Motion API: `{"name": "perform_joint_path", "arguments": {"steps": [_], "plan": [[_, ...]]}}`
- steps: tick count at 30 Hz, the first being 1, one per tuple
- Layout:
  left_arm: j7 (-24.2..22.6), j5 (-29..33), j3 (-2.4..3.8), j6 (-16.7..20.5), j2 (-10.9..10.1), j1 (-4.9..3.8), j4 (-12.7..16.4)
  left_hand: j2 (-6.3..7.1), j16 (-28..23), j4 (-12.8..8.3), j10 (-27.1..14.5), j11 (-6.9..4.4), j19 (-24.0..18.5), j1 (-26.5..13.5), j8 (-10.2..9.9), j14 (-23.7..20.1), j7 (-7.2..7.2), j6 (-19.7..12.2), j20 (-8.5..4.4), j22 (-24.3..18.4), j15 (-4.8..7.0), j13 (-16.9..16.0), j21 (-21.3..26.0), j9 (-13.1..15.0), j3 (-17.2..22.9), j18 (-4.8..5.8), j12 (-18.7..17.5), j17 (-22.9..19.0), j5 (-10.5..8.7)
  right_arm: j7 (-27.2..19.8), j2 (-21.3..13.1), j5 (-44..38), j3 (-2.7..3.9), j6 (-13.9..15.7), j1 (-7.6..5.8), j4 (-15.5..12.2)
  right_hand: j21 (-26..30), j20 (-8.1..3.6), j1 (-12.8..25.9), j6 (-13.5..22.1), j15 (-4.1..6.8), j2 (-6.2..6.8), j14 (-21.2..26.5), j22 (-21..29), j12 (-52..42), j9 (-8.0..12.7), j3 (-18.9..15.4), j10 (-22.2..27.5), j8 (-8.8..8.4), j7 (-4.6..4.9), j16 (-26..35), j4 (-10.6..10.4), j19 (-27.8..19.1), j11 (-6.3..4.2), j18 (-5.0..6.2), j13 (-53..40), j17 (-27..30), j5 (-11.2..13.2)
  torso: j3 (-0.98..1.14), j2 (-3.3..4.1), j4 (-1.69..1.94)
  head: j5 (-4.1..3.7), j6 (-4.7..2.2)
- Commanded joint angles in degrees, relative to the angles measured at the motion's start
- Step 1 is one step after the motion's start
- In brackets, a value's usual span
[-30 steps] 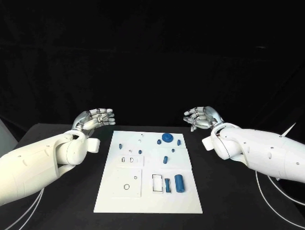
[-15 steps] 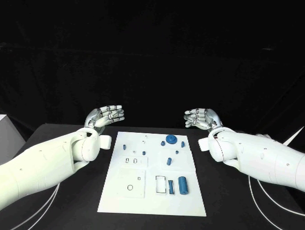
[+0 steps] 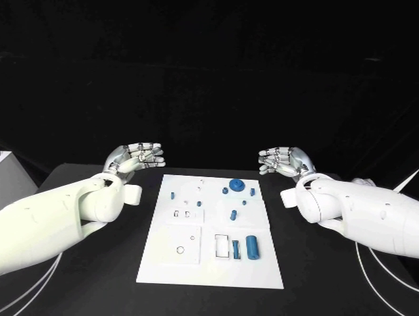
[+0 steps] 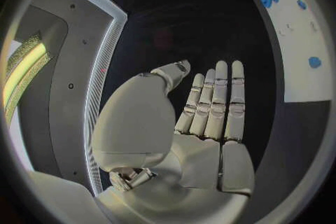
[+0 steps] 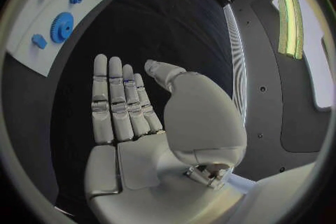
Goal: Assemble the parts on the task board
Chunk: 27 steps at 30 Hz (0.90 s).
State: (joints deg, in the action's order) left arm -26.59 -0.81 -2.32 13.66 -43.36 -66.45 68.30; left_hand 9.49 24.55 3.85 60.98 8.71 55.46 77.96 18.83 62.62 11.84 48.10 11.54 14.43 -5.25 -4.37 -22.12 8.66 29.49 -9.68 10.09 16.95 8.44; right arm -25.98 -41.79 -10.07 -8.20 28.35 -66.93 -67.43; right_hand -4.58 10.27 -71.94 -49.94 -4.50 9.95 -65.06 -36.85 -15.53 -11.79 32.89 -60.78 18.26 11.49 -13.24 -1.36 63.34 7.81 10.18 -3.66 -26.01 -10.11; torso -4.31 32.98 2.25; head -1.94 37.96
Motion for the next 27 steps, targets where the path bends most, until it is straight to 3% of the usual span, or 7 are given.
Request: {"name": "perform_joint_path", "arguments": {"steps": [1, 3, 5, 10, 17, 22, 27], "plan": [[7.48, -9.47, -0.09, -4.54, -4.14, -0.04, 4.7, -0.22, 5.47, -0.63, 2.48, -1.17, 2.52, 0.56, 0.07, 3.29, -0.32, 0.63, -1.5, 2.15, 1.38, -0.68, -3.52, -0.04, -0.94, -0.78, 2.31, 3.15, -0.2, 2.92, -2.79, -5.31, -0.11, -1.31, 0.03, -4.02, -0.73, -0.32, -0.12, -0.89, 0.34, -0.58, -1.4, 0.26, 0.27, -0.15, -0.48, -1.13, -0.45, -0.22, 0.14, 0.15, 1.18, -0.26, 0.28, 0.0, 0.17, -0.21, 0.18, 0.14, 0.21, 0.4, 3.24], [9.88, -12.1, -0.17, -6.94, -6.3, -0.05, 6.68, -0.66, 10.3, -1.36, 4.51, -1.76, 4.84, 1.1, 1.17, 5.87, -1.46, 2.7, -2.66, 4.24, 2.71, -1.66, -6.92, 0.44, -1.72, -0.85, 4.54, 5.97, -0.14, 3.75, -4.35, -6.52, -0.18, -1.45, 0.02, -5.94, -1.24, -0.67, -0.17, -1.33, 0.67, -0.64, -2.56, 0.3, 0.13, -0.2, -0.68, -2.12, -0.53, -0.4, -0.07, 0.27, 2.04, -0.58, 0.29, -0.07, 0.17, -0.27, 0.27, 0.0, 0.31, 0.4, 4.1], [13.31, -15.26, -0.34, -10.31, -8.87, -0.09, 9.0, -1.12, 24.87, -1.87, 4.73, -3.49, 6.35, 0.82, 1.03, 7.2, -2.17, 2.89, -4.9, 11.1, 4.08, -5.48, -16.73, 0.6, -2.42, -0.55, 10.93, 15.37, 0.13, 4.78, -6.28, -7.96, -0.31, -1.73, 0.02, -8.16, -1.85, -1.07, -0.17, -1.63, 1.07, -0.73, -3.88, 0.28, 0.03, -0.19, -0.91, -3.23, -0.8, -0.54, -0.33, 0.36, 2.94, -0.89, 0.28, -0.14, 0.11, -0.25, 0.3, -0.23, 0.48, 0.64, 7.27], [23.14, -25.7, -0.59, -21.18, -14.07, -0.46, 13.97, -0.9, 39.72, -0.22, 1.37, -3.65, 3.6, -0.96, 1.77, 9.51, -2.01, 2.89, -4.89, 17.92, 4.21, -12.42, -25.48, 1.38, -2.07, -0.62, 21.27, 29.54, 0.1, 6.43, -9.81, -10.05, -0.66, -2.12, 0.0, -12.19, -2.77, -1.6, 0.0, -2.03, 1.61, -0.67, -5.73, 0.11, -0.06, -0.18, -1.28, -4.53, -1.14, -0.8, -0.85, 0.37, 4.17, -1.31, 0.28, -0.22, -0.19, -0.15, 0.34, -0.44, 0.63, 0.41, 10.96], [35.18, -43.73, -0.74, -32.7, -16.74, -1.01, 18.28, -0.42, 48.54, 3.02, -1.6, -3.99, 4.99, -1.74, 3.81, 14.25, -2.15, 1.61, -4.91, 27.27, 4.44, -18.86, -34.79, 2.71, -1.09, 0.15, 31.09, 40.34, 0.14, 7.18, -11.67, -11.02, -0.9, -2.14, -0.01, -14.55, -2.82, -1.64, 0.09, -2.03, 1.56, -0.57, -5.64, 0.17, 0.34, -0.15, -1.32, -4.22, -1.32, -0.79, -0.64, 0.34, 4.13, -1.24, 0.2, -0.1, -0.16, -0.12, 0.34, -0.34, 0.75, 0.9, 11.71], [40.93, -52.03, -1.55, -30.68, -15.69, -1.1, 19.37, -1.85, 50.27, 2.35, -2.32, -4.45, 5.86, 0.82, 3.19, 15.44, -2.69, 0.27, -5.13, 30.37, 4.83, -19.94, -37.8, 2.4, 2.62, 0.43, 32.85, 42.64, 0.39, 7.38, -11.72, -11.25, -0.98, -2.0, -0.01, -15.02, -2.78, -1.65, 0.07, -1.93, 1.47, -0.41, -5.44, 0.29, 0.7, -0.08, -1.35, -4.05, -1.6, -0.65, -0.34, 0.41, 3.93, -1.13, 0.13, -0.05, -0.11, -0.04, 0.42, -0.42, 0.73, 2.15, 12.04], [47.23, -54.87, -2.13, -27.8, -14.46, -1.07, 19.52, -1.17, 51.6, 3.22, -1.42, -5.15, 5.9, -1.27, 3.02, 16.79, -3.53, 2.0, -5.69, 32.06, 5.4, -20.4, -39.52, 2.36, 5.7, 0.62, 33.73, 45.01, -0.06, 7.6, -11.58, -11.38, -1.03, -1.89, -0.01, -15.34, -2.83, -1.68, -0.35, -1.93, 1.43, -0.08, -5.36, 0.34, 0.93, -0.05, -1.37, -4.06, -1.82, -0.51, -0.13, 0.86, 3.82, -1.05, 0.09, -0.06, -0.08, 0.21, 0.44, -0.27, 0.68, 3.42, 12.04]]}}
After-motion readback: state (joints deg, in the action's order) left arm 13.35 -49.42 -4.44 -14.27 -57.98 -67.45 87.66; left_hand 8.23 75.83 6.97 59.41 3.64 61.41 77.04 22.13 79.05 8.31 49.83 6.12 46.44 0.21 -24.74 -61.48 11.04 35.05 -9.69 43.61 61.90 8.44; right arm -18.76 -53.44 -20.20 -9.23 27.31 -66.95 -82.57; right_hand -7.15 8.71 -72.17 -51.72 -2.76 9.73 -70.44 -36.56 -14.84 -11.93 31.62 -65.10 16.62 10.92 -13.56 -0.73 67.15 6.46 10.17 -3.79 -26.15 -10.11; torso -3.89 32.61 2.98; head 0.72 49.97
